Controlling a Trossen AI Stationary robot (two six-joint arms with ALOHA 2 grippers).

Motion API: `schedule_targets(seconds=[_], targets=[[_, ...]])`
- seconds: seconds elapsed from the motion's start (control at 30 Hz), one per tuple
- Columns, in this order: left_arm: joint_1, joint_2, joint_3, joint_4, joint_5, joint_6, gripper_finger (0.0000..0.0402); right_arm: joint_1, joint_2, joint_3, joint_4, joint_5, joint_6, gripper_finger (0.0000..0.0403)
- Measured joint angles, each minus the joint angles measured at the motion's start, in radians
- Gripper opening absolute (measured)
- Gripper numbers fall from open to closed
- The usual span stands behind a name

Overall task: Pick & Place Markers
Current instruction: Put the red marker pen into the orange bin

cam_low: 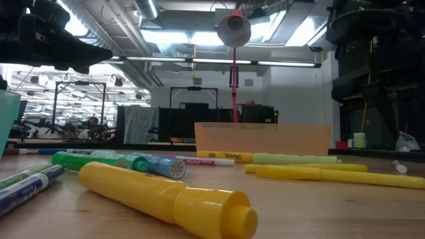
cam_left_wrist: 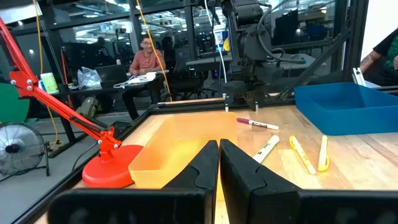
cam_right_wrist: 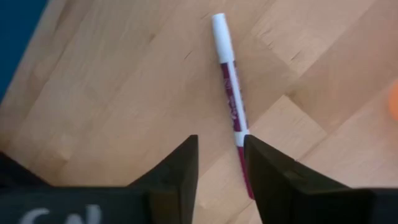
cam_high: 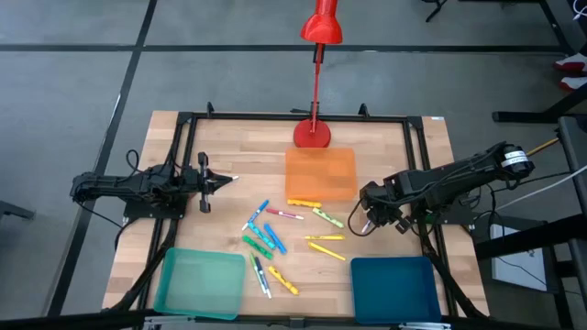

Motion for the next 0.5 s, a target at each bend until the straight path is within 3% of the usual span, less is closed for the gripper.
schedule_targets(seconds=[0.37, 0.5], targets=[[0.0, 0.0, 0.0, 0.0, 0.0, 0.0, 0.0013, 0.0, 0.0, -0.036, 0.034, 0.011, 0.007, 0.0155], [0.0, 0.0, 0.0, 0.0, 0.0, 0.0, 0.001, 0.0, 0.0, -0.069, 0.066, 0.059, 0.007, 0.0155]])
